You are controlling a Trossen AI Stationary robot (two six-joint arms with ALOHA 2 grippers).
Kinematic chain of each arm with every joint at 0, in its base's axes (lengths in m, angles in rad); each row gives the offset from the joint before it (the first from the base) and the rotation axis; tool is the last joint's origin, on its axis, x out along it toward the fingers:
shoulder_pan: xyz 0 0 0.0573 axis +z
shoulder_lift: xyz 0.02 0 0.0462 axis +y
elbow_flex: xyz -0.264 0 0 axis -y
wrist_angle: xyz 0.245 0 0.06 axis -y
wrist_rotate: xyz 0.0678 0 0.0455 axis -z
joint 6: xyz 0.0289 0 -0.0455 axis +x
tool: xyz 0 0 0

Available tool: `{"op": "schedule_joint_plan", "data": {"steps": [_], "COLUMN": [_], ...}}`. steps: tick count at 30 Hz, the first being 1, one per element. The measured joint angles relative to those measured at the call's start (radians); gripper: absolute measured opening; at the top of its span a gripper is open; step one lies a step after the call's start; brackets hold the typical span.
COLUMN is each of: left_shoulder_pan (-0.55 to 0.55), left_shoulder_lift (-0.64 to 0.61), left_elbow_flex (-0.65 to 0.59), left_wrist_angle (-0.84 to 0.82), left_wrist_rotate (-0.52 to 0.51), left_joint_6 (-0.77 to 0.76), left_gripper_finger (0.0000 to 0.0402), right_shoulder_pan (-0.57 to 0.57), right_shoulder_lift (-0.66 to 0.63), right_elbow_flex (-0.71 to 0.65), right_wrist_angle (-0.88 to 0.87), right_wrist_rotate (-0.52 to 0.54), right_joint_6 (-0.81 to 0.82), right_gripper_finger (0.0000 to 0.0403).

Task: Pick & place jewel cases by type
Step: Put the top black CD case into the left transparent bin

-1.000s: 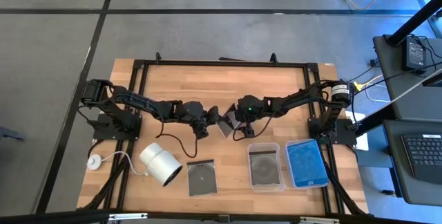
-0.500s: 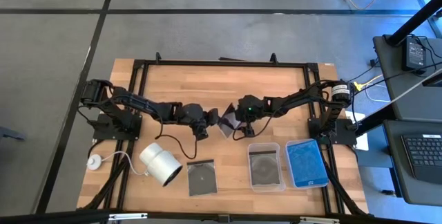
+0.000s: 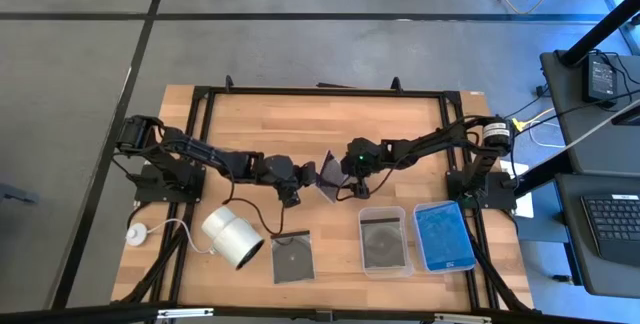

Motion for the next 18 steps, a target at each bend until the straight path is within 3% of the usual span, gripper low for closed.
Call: {"op": "schedule_joint_plan", "data": {"steps": [18], "left_shoulder_pan": [-0.023], "left_shoulder_lift": [0.0], "left_elbow_flex": [0.002], "left_wrist_angle": [-0.013], "left_wrist_rotate": [-0.035], "left_joint_6": [-0.019], "left_gripper_finger": [0.0085], "right_shoulder_pan": [0.002], "right_shoulder_lift": [-0.003], "right_elbow_flex": [0.002], "right_wrist_angle": [-0.065], "right_wrist_rotate": [0.051], "right_joint_6": [0.057], "right_gripper_finger": [0.0324]}}
